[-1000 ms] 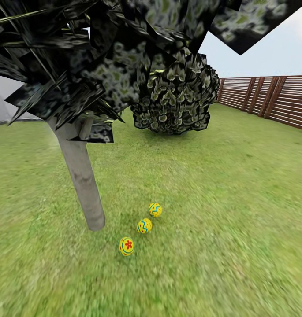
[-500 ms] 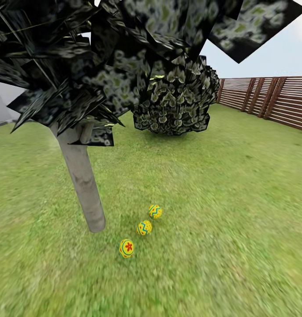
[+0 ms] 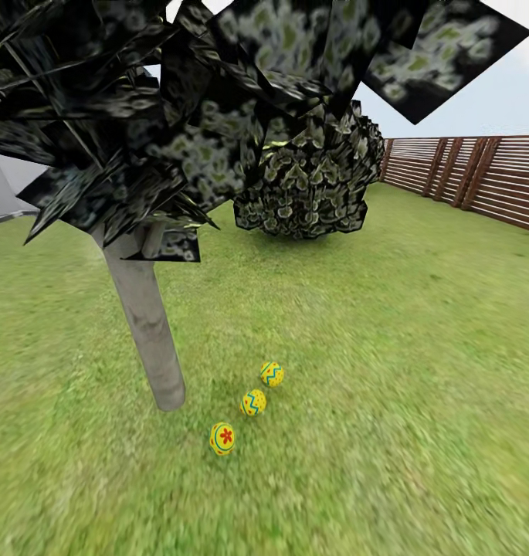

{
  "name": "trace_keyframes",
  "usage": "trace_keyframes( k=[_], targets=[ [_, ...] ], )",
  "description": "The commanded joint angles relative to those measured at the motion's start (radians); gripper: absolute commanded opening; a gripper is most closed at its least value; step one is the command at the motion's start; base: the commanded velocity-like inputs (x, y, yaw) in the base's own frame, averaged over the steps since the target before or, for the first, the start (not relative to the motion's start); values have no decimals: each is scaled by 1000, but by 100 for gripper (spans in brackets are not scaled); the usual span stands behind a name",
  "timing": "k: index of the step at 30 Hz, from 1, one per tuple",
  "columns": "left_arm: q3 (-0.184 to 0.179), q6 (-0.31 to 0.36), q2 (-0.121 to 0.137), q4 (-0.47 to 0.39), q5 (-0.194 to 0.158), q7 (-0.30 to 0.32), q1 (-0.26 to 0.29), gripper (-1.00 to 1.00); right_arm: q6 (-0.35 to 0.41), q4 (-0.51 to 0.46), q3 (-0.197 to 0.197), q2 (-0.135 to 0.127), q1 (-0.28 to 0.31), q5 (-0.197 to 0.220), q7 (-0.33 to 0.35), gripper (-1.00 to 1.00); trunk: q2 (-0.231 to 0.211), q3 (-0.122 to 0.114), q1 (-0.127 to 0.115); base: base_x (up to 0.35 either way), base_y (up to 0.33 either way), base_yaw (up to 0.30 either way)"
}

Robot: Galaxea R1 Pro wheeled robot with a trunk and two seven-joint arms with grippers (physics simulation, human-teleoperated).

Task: Take the three Easter eggs out of the wicker basket on the lawn in the garden, then place them on the lawn next to a single tree (choose any tree) so that all three eggs are next to the same tree and none are left in the basket.

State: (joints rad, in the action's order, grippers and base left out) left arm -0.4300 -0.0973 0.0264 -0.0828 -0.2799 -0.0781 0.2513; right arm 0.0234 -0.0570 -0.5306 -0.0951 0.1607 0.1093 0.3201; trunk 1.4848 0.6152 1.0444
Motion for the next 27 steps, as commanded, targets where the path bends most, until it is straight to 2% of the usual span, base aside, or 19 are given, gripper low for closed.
trace_keyframes(
  k=[1, 27],
  targets=[
    [-9, -2, 0, 0, -9, -3, 0, 100, 3, 0, 3, 0, 0, 10, 4, 100, -7, -2, -4, 0, 0, 0],
    [-9, -2, -1, 0, -9, -3, -13, 100, 2, 0, 3, 0, 0, 10, 4, 100, -189, -84, -104, 0, 0, 0]
  ],
)
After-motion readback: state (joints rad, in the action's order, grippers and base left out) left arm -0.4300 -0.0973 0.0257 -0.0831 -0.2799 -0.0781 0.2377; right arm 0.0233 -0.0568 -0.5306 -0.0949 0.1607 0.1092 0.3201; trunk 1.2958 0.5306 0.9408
